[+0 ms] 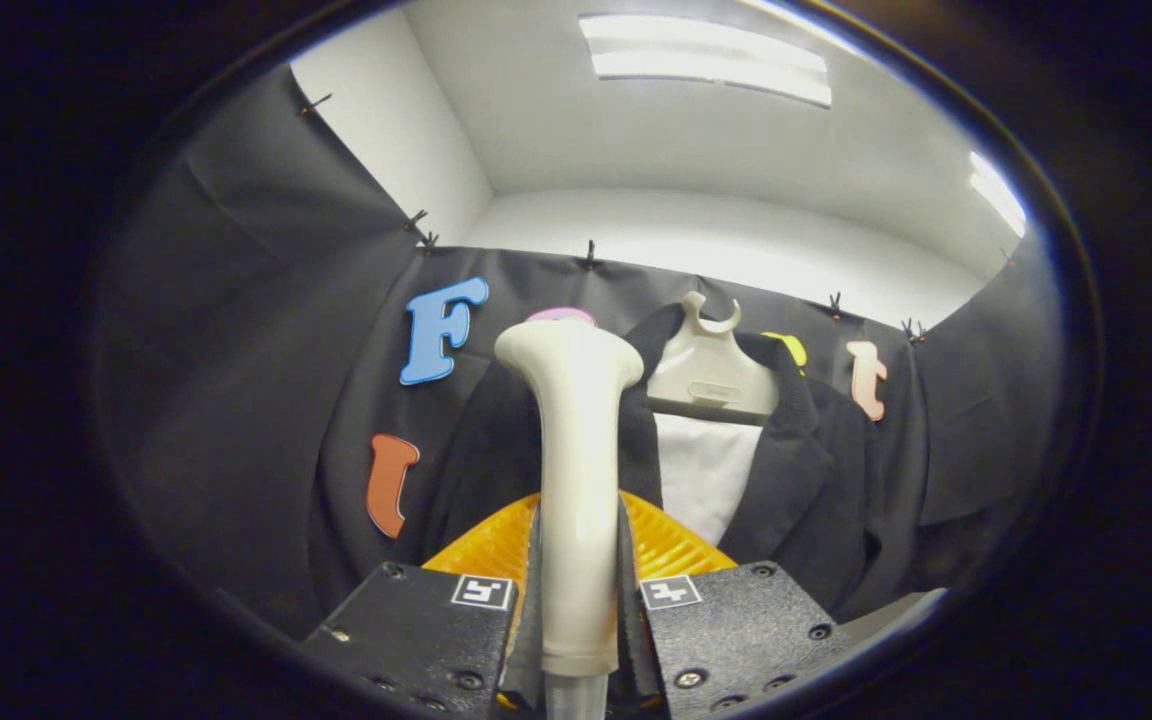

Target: Iron the clothes twice with a garment steamer, once on the left side and once on the right side.

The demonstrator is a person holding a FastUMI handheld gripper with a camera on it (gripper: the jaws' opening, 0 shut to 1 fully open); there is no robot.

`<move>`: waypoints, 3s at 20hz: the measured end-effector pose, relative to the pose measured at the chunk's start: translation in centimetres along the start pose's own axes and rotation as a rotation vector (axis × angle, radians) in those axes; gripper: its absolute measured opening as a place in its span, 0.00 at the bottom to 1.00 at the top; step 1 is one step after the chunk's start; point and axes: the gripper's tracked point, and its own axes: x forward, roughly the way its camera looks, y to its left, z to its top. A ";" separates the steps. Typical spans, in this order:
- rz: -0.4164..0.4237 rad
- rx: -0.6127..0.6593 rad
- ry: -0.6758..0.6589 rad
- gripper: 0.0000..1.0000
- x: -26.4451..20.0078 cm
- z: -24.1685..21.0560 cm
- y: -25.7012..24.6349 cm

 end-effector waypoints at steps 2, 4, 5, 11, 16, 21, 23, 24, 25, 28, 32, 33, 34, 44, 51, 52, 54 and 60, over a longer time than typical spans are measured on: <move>0.000 -0.006 0.010 0.33 -0.8 -0.8 0.0; 0.009 -0.005 0.031 0.33 -1.6 -1.8 -0.1; 0.008 -0.007 0.038 0.33 -2.1 -2.2 -0.3; 0.001 -0.009 0.089 0.33 -5.3 -5.3 -1.3; 0.021 -0.004 0.168 0.33 -8.6 -8.6 -1.4; 0.049 -0.015 0.242 0.33 -12.3 -11.8 -0.8; 0.063 -0.032 0.267 0.33 -13.5 -12.8 -0.3; 0.070 -0.039 0.278 0.33 -14.0 -13.4 -0.1; 0.074 -0.044 0.290 0.33 -14.6 -13.9 -0.1; 0.093 -0.050 0.361 0.33 -16.9 -16.7 0.3; 0.129 -0.072 0.454 0.33 -19.3 -20.3 0.6; 0.132 -0.078 0.473 0.33 -19.8 -21.0 0.6; 0.135 -0.084 0.491 0.33 -20.1 -21.9 0.7; 0.161 -0.126 0.619 0.33 -24.0 -28.1 1.0; 0.199 -0.159 0.726 0.33 -28.1 -33.1 0.8; 0.204 -0.160 0.743 0.33 -28.7 -33.9 0.7; 0.207 -0.163 0.773 0.33 -29.5 -35.1 0.3; 0.195 -0.134 0.753 0.33 -31.1 -32.3 -1.6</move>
